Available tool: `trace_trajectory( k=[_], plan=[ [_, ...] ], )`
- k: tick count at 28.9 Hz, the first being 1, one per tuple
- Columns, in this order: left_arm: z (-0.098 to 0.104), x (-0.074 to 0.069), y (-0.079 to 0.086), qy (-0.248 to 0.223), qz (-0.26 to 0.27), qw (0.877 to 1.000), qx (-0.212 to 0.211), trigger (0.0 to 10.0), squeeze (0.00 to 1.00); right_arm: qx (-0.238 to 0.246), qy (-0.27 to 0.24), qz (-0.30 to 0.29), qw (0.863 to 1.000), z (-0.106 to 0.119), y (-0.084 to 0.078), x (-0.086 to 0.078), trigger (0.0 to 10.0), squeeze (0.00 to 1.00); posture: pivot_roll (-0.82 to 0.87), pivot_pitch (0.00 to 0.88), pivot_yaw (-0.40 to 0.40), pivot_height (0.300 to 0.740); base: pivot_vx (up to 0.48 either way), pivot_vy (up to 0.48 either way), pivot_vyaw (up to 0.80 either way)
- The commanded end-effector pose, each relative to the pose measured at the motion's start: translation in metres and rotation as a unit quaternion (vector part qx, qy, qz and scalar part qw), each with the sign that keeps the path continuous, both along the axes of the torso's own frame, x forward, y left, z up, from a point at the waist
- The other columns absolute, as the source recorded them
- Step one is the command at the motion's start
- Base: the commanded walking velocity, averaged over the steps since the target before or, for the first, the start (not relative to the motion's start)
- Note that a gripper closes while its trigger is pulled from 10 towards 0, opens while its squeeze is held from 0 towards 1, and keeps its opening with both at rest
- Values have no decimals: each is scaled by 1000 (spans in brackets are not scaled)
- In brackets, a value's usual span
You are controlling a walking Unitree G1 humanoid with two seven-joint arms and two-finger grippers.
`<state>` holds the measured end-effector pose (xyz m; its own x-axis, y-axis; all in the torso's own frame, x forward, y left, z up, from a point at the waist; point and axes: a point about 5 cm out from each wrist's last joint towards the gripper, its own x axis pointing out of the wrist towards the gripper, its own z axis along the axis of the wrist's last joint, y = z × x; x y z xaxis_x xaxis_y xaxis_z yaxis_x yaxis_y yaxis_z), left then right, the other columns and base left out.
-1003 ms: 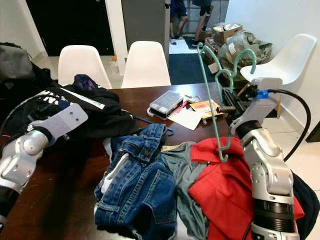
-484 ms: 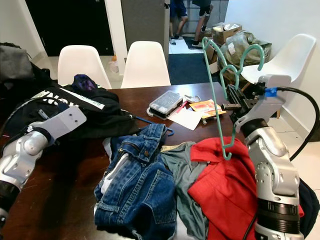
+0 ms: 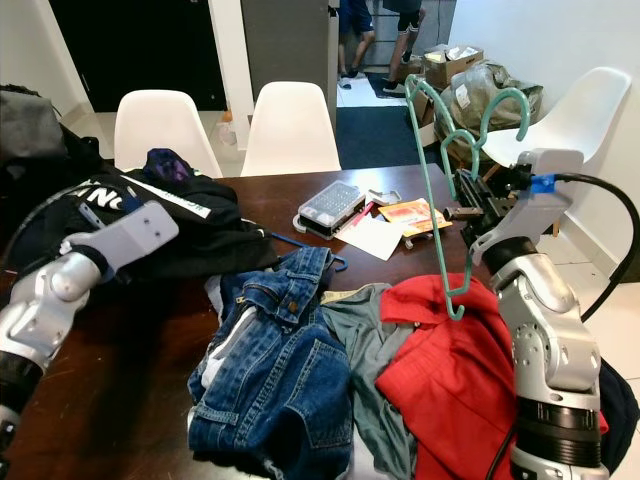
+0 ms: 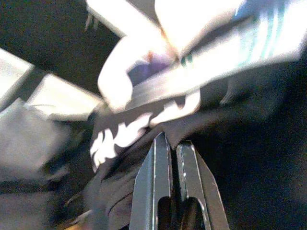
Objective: Hang hanger
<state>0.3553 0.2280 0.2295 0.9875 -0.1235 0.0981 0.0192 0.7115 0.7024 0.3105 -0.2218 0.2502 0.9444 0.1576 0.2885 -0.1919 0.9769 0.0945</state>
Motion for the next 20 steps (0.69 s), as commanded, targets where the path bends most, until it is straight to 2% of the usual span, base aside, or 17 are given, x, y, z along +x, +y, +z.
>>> trace_trajectory(
  k=[1, 2, 3, 4, 5, 6, 7, 8, 9, 10, 12, 13, 16, 17, 18, 19, 20],
  plan=[
    [46, -6, -17, -47, -91, 976, -191, 0, 0, 2, -1, 6, 1000, 0, 3, 1, 10000, 0, -110, 0, -9, 740, 0, 0, 0],
    [46, -6, -17, -47, -91, 976, -191, 0, 0, 2, -1, 6, 1000, 0, 3, 1, 10000, 0, -110, 0, -9, 740, 0, 0, 0],
    [83, -20, -35, -73, -215, 920, -319, 0, 0, 5, -1, 8, 1000, -1, 4, 2, 10000, 0, -102, 0, -9, 740, 0, 0, 0],
    [119, -39, -47, -103, -325, 855, -391, 0, 0, 7, -1, 10, 1000, -1, 6, 4, 10000, 0, -99, 0, -7, 740, 0, 0, 0],
    [138, -50, -53, -116, -383, 817, -415, 0, 0, 9, -1, 11, 1000, -1, 7, 5, 10000, 0, -99, 0, -7, 740, 0, 0, 0],
    [138, -50, -53, -116, -383, 817, -415, 0, 0, 9, -1, 11, 1000, -1, 7, 5, 10000, 0, -99, 0, -7, 740, 0, 0, 0],
    [156, -59, -52, -131, -421, 785, -436, 0, 0, 11, -2, 12, 1000, -2, 8, 6, 10000, 0, -89, 0, -5, 740, 0, 0, 0],
    [168, -62, -50, -140, -438, 766, -448, 0, 0, 13, -3, 13, 1000, -2, 9, 7, 10000, 0, -86, 0, -2, 740, 0, 0, 0],
    [168, -62, -50, -140, -438, 766, -448, 0, 0, 13, -3, 13, 1000, -2, 9, 7, 10000, 0, -86, 0, -2, 740, 0, 0, 0],
    [175, -64, -50, -142, -451, 754, -456, 0, 0, 15, -4, 14, 1000, -2, 9, 8, 10000, 0, -86, 0, 0, 740, 0, 0, 0],
    [175, -64, -50, -142, -451, 754, -456, 0, 0, 15, -4, 14, 1000, -2, 9, 8, 10000, 0, -86, 0, 0, 740, 0, 0, 0],
    [180, -66, -49, -143, -459, 745, -462, 0, 0, 16, -4, 14, 1000, -2, 10, 8, 10000, 0, -87, 0, 2, 740, 0, 0, 0],
    [184, -67, -49, -141, -465, 740, -465, 0, 0, 18, -5, 14, 1000, -2, 9, 8, 10000, 0, -86, 0, 4, 740, 0, 0, 0],
    [187, -69, -49, -129, -472, 735, -470, 1961, 0, 19, -6, 12, 1000, -2, 9, 8, 10000, 0, -83, 0, 2, 740, 0, 0, 0],
    [187, -69, -49, -129, -472, 735, -470, 1961, 0, 19, -6, 12, 1000, -2, 9, 8, 10000, 0, -83, 0, 2, 740, 0, 0, 0],
    [184, -68, -52, -103, -471, 743, -464, 4392, 0, 20, -6, 11, 1000, -3, 8, 9, 10000, 0, -83, 0, 4, 740, 0, 0, 0],
    [184, -68, -52, -103, -471, 743, -464, 4392, 0, 20, -6, 11, 1000, -3, 8, 9, 10000, 0, -83, 0, 4, 740, 0, 0, 0]
  ],
)
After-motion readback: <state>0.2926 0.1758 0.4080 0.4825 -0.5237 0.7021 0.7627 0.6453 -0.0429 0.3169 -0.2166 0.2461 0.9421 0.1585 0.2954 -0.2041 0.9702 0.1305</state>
